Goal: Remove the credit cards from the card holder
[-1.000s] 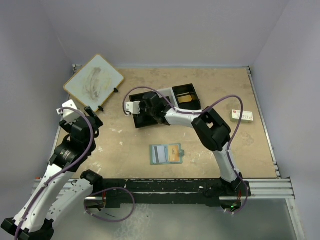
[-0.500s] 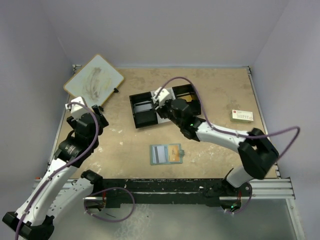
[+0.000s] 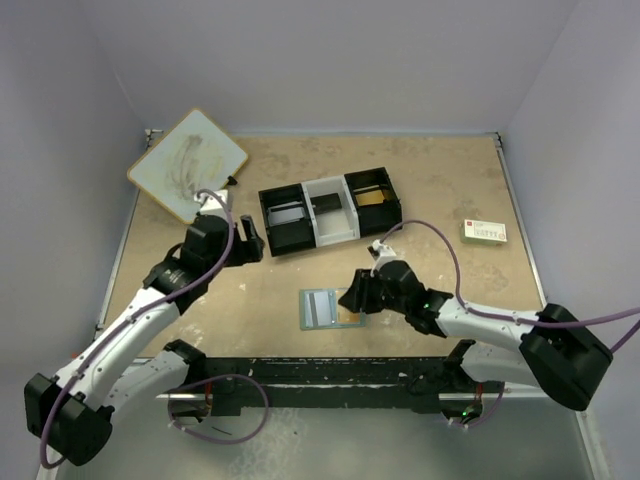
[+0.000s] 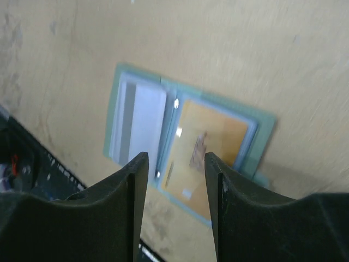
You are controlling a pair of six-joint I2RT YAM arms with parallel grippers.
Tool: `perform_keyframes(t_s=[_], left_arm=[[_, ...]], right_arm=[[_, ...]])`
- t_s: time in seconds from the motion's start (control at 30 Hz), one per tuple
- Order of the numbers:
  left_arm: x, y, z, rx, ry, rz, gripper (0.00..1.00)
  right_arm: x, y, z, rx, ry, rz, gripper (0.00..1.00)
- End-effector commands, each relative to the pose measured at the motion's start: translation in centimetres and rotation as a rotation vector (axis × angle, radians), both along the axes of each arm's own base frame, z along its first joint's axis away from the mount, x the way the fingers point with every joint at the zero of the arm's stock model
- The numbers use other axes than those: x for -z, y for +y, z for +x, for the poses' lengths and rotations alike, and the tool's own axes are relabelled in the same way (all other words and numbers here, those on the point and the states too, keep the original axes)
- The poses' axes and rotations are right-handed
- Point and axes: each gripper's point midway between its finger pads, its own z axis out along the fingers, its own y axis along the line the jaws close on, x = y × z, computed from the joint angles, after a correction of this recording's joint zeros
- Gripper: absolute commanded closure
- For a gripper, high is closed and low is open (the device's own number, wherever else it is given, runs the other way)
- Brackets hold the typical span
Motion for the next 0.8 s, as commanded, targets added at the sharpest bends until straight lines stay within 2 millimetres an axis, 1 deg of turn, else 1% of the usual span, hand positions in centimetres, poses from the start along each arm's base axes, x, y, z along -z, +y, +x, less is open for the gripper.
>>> perform_keyframes(t_s=[0.0, 0.03, 0.07, 0.13, 0.23, 0.33, 0.43, 0.53, 0.63, 0.77], left_arm=[[-0.1, -8.0, -1.0, 0.269, -0.001, -0.204, 0.29], [0.2, -9.1, -1.1, 0.278, -0.008, -0.206, 0.28], [0.7, -10.6, -1.6, 0.308, -0.009, -0.196, 0.28], [1.8, -12.8, -2.3, 0.352, 0.002, -0.164, 0.28], [4.0, -14.7, -2.6, 0.392, 0.044, -0.115, 0.28], [5.9, -15.9, -2.4, 0.420, 0.074, -0.076, 0.28], [6.9, -17.2, -2.3, 0.465, 0.095, -0.046, 0.28], [8.1, -18.4, -2.4, 0.508, 0.118, -0.008, 0.28], [9.7, -19.2, -2.6, 0.539, 0.152, 0.027, 0.28], [11.8, -19.5, -3.1, 0.570, 0.188, 0.050, 0.28]], right_arm=[[-2.1, 2.5, -3.8, -0.056, 0.136, 0.208, 0.51], [-1.8, 2.5, -4.4, -0.067, 0.152, 0.185, 0.50], [-1.4, 2.4, -5.1, -0.077, 0.165, 0.165, 0.50], [-0.8, 2.1, -6.0, -0.067, 0.200, 0.137, 0.49], [0.4, 1.0, -7.0, -0.028, 0.248, 0.112, 0.49], [1.2, -0.1, -7.7, 0.008, 0.276, 0.122, 0.47], [1.9, -1.0, -8.2, 0.039, 0.297, 0.124, 0.47], [2.5, -1.5, -8.5, 0.054, 0.312, 0.114, 0.46], [3.3, -1.9, -9.1, 0.064, 0.357, 0.096, 0.46], [4.0, -2.4, -8.4, 0.140, 0.371, 0.080, 0.43]])
